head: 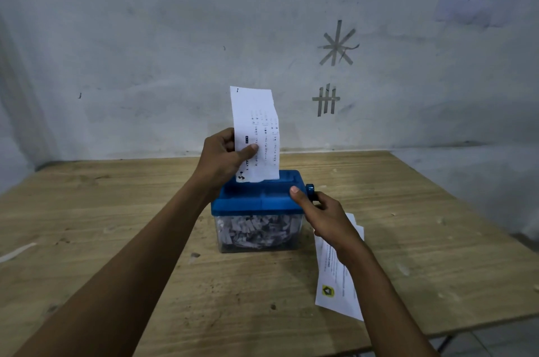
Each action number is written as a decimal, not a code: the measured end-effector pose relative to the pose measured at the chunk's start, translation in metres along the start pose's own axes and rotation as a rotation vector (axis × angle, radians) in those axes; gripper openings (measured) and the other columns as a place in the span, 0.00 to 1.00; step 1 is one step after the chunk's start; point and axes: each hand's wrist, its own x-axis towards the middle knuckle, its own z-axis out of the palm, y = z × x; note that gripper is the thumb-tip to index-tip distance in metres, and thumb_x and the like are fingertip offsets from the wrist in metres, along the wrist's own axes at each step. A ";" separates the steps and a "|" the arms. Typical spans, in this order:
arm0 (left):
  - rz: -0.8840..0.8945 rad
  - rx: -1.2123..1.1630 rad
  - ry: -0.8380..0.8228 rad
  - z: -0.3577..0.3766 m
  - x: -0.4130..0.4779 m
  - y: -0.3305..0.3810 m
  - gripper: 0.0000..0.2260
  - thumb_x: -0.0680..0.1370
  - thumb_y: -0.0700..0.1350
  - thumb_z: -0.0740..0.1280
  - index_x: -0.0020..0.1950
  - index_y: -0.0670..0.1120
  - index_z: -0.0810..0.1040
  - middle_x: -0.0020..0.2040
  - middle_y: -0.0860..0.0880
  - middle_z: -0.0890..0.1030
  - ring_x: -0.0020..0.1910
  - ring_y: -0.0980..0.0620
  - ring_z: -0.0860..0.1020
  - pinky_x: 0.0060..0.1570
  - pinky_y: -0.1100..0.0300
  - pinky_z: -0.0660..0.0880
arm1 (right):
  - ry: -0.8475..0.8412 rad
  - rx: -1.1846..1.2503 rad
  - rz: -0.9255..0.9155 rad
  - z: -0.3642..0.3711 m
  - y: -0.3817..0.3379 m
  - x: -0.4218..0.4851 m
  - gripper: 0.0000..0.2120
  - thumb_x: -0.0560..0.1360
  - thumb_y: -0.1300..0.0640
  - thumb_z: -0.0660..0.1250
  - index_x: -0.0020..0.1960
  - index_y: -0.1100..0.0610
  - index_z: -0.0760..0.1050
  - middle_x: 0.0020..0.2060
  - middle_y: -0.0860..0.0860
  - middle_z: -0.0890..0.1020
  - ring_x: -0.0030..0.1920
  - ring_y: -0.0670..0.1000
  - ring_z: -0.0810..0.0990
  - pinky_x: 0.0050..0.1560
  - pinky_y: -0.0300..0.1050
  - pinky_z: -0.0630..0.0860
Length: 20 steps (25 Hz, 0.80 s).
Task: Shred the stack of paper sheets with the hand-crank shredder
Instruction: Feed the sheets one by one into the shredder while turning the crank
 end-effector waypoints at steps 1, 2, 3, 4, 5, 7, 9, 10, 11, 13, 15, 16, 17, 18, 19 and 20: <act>-0.002 0.006 -0.009 0.000 -0.001 -0.002 0.12 0.76 0.38 0.73 0.57 0.48 0.80 0.53 0.53 0.85 0.50 0.54 0.85 0.50 0.55 0.83 | -0.001 0.001 0.001 0.000 -0.002 -0.001 0.36 0.61 0.20 0.67 0.59 0.42 0.79 0.55 0.44 0.83 0.57 0.47 0.80 0.60 0.52 0.78; -0.003 0.016 -0.017 -0.001 -0.002 -0.004 0.12 0.77 0.38 0.73 0.57 0.48 0.80 0.53 0.53 0.85 0.51 0.53 0.85 0.51 0.54 0.83 | -0.001 0.001 0.000 -0.002 -0.003 -0.002 0.33 0.62 0.22 0.67 0.58 0.42 0.79 0.54 0.44 0.83 0.56 0.47 0.80 0.59 0.51 0.78; -0.004 0.025 -0.020 -0.001 -0.003 -0.005 0.12 0.77 0.38 0.73 0.58 0.48 0.80 0.55 0.52 0.84 0.52 0.52 0.85 0.52 0.53 0.83 | -0.001 -0.002 0.000 -0.004 -0.005 -0.003 0.30 0.63 0.24 0.67 0.57 0.41 0.80 0.52 0.44 0.83 0.54 0.47 0.81 0.56 0.48 0.78; -0.007 0.029 -0.019 -0.001 -0.004 -0.006 0.12 0.77 0.38 0.73 0.60 0.47 0.80 0.56 0.51 0.84 0.53 0.51 0.84 0.53 0.53 0.83 | -0.011 -0.013 0.001 -0.008 -0.009 -0.003 0.26 0.65 0.26 0.67 0.54 0.42 0.81 0.49 0.44 0.84 0.50 0.46 0.81 0.51 0.45 0.77; -0.008 0.030 -0.017 -0.002 -0.004 -0.007 0.13 0.77 0.38 0.72 0.61 0.46 0.79 0.57 0.50 0.84 0.53 0.51 0.84 0.53 0.52 0.83 | -0.033 -0.038 0.011 -0.012 -0.013 -0.004 0.24 0.67 0.27 0.68 0.52 0.43 0.81 0.45 0.44 0.84 0.46 0.46 0.82 0.47 0.43 0.76; -0.014 0.043 -0.008 -0.001 -0.005 -0.009 0.14 0.77 0.39 0.73 0.63 0.45 0.79 0.58 0.49 0.84 0.53 0.50 0.84 0.53 0.52 0.83 | -0.082 -0.121 0.041 -0.019 -0.022 -0.004 0.24 0.68 0.29 0.69 0.50 0.48 0.83 0.37 0.50 0.83 0.37 0.46 0.81 0.38 0.42 0.73; -0.014 0.058 0.003 0.000 -0.005 -0.011 0.14 0.78 0.40 0.72 0.62 0.46 0.78 0.57 0.50 0.83 0.53 0.51 0.84 0.51 0.54 0.83 | -0.082 -0.194 0.055 -0.022 -0.029 -0.001 0.28 0.69 0.31 0.70 0.52 0.55 0.81 0.33 0.53 0.82 0.30 0.44 0.80 0.31 0.39 0.69; -0.010 0.057 0.010 0.000 -0.005 -0.011 0.13 0.78 0.40 0.72 0.61 0.47 0.78 0.56 0.52 0.83 0.51 0.53 0.84 0.49 0.57 0.83 | -0.063 -0.225 0.052 -0.022 -0.031 0.000 0.29 0.70 0.33 0.71 0.57 0.57 0.78 0.35 0.53 0.83 0.30 0.44 0.80 0.28 0.38 0.70; -0.003 0.051 0.016 0.001 -0.005 -0.012 0.12 0.78 0.40 0.72 0.60 0.48 0.78 0.54 0.53 0.83 0.50 0.55 0.84 0.47 0.59 0.82 | -0.045 -0.250 0.043 -0.022 -0.032 0.001 0.30 0.71 0.34 0.71 0.61 0.54 0.72 0.37 0.53 0.84 0.32 0.45 0.82 0.28 0.37 0.71; 0.017 0.029 0.024 0.001 -0.006 -0.010 0.11 0.78 0.39 0.72 0.58 0.49 0.79 0.51 0.54 0.84 0.47 0.56 0.85 0.45 0.61 0.82 | -0.035 -0.303 0.016 -0.021 -0.034 0.001 0.29 0.72 0.34 0.70 0.64 0.48 0.64 0.42 0.53 0.83 0.38 0.47 0.84 0.32 0.39 0.75; 0.044 0.013 0.026 0.001 -0.006 -0.008 0.11 0.78 0.39 0.72 0.59 0.48 0.79 0.49 0.55 0.85 0.46 0.56 0.85 0.44 0.61 0.82 | -0.045 -0.343 0.003 -0.020 -0.035 0.000 0.26 0.74 0.34 0.68 0.63 0.47 0.65 0.43 0.51 0.82 0.37 0.46 0.82 0.32 0.39 0.75; 0.057 0.015 0.019 0.001 -0.007 -0.006 0.11 0.78 0.38 0.72 0.59 0.47 0.79 0.48 0.55 0.85 0.46 0.57 0.85 0.42 0.62 0.82 | -0.050 -0.346 0.008 -0.020 -0.036 -0.001 0.25 0.74 0.34 0.68 0.62 0.47 0.66 0.42 0.51 0.82 0.35 0.45 0.81 0.31 0.38 0.74; 0.066 0.019 0.008 0.001 -0.007 -0.006 0.11 0.78 0.38 0.72 0.59 0.47 0.79 0.48 0.56 0.85 0.45 0.58 0.85 0.41 0.63 0.82 | -0.057 -0.347 0.016 -0.020 -0.038 -0.002 0.25 0.74 0.34 0.68 0.62 0.47 0.66 0.41 0.51 0.82 0.33 0.43 0.79 0.29 0.36 0.73; 0.072 0.024 -0.005 0.001 -0.007 -0.005 0.11 0.78 0.38 0.72 0.58 0.47 0.79 0.47 0.57 0.84 0.45 0.59 0.85 0.41 0.65 0.81 | -0.065 -0.348 0.021 -0.021 -0.039 -0.003 0.24 0.74 0.34 0.68 0.62 0.47 0.66 0.40 0.50 0.82 0.30 0.42 0.78 0.27 0.35 0.71; 0.075 0.031 -0.019 0.002 -0.007 -0.005 0.10 0.78 0.38 0.72 0.57 0.48 0.79 0.47 0.58 0.84 0.45 0.60 0.85 0.41 0.65 0.81 | -0.073 -0.351 0.024 -0.022 -0.039 -0.003 0.24 0.75 0.34 0.67 0.62 0.47 0.66 0.40 0.50 0.81 0.29 0.41 0.77 0.26 0.34 0.70; 0.072 0.039 -0.033 0.002 -0.007 -0.005 0.10 0.78 0.39 0.72 0.57 0.49 0.79 0.47 0.59 0.84 0.46 0.59 0.85 0.41 0.65 0.81 | -0.081 -0.352 0.026 -0.023 -0.040 -0.003 0.24 0.75 0.34 0.67 0.61 0.47 0.66 0.40 0.50 0.81 0.28 0.41 0.77 0.25 0.33 0.69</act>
